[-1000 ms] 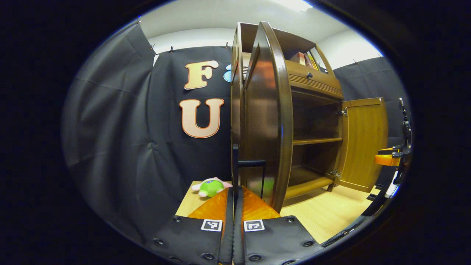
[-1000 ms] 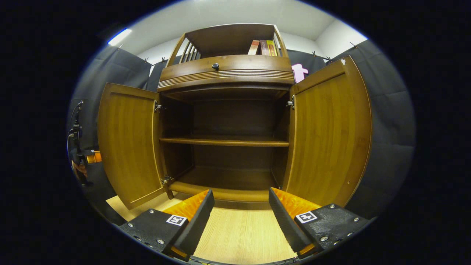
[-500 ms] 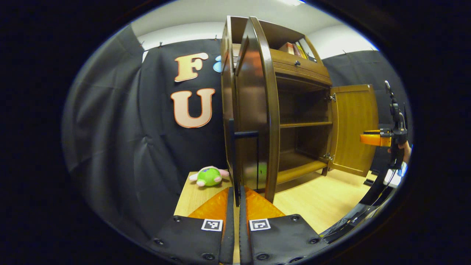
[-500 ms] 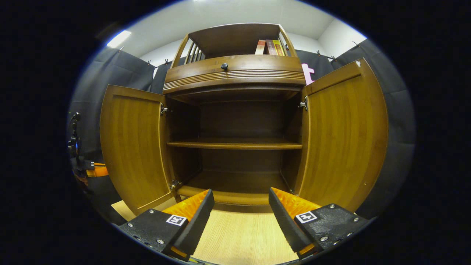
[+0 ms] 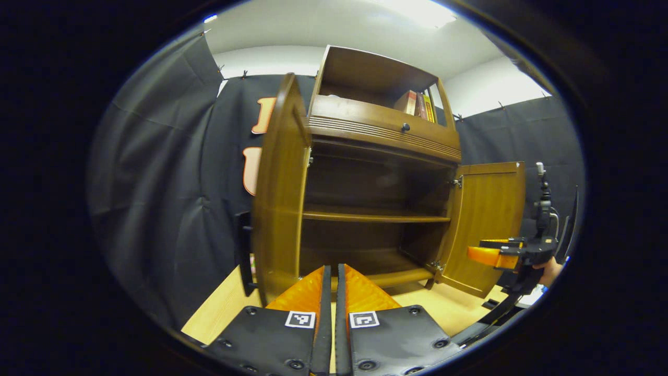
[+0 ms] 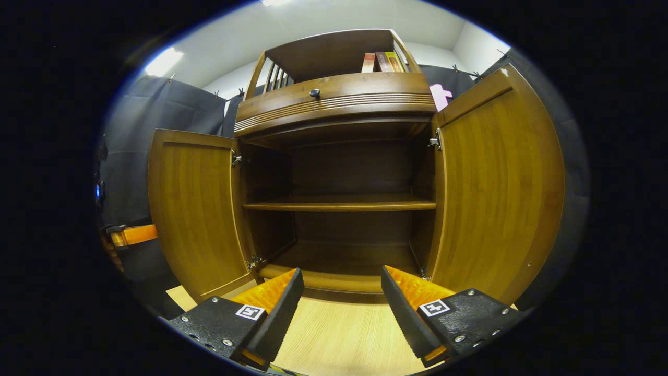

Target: Open the right door of the double-door shoe cabinet with the right hand, and open the left door with the left hand.

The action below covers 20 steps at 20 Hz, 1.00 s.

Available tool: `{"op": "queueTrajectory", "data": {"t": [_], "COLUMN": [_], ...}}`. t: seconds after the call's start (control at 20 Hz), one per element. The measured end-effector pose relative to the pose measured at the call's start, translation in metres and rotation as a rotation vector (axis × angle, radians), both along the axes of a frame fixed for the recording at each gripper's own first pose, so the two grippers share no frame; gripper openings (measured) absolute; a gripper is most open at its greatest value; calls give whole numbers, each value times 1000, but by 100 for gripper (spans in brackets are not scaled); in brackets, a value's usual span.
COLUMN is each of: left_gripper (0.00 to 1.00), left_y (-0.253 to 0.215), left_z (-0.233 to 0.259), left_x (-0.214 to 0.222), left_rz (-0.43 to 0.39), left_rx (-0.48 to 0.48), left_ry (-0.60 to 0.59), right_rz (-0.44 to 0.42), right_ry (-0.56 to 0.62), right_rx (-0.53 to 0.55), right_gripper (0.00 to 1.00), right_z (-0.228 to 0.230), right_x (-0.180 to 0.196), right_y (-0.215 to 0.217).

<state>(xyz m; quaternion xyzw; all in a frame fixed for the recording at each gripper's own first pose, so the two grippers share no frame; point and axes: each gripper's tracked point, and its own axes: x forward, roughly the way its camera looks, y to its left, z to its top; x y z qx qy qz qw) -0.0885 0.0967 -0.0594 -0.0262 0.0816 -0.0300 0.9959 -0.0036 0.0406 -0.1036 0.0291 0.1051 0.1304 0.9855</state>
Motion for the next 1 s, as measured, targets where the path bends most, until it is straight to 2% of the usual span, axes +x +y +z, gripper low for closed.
{"op": "queueTrajectory", "data": {"t": [0.05,0.15,0.2,0.3,0.4,0.6,0.65,0.8,1.0], "left_gripper": [13,10,7,10,10,7,13,44,85], "left_y": [-12,-36,-41,-53,-63,-75,-76,-80,-93], "left_z": [-1,3,4,1,-1,-2,-2,4,2], "left_x": [9,29,37,49,58,69,70,73,79], "left_rz": [19,66,94,143,164,173,178,193,159], "left_rx": [17,45,46,21,10,53,58,63,40], "left_ry": [-15,-58,-69,-75,-79,-99,-110,-143,-129], "right_rz": [-2,-8,-15,-37,-57,-70,-72,-76,-73], "right_ry": [-7,-21,-29,-40,-50,-57,-60,-68,-68], "right_rx": [6,29,38,43,39,9,2,5,5], "right_gripper": [92,92,92,92,92,92,92,92,92], "right_z": [4,12,15,18,19,17,17,19,19], "right_x": [-2,-9,-12,-17,-21,-25,-25,-24,-23], "right_y": [-5,-11,-15,-23,-32,-44,-46,-50,-50]}}
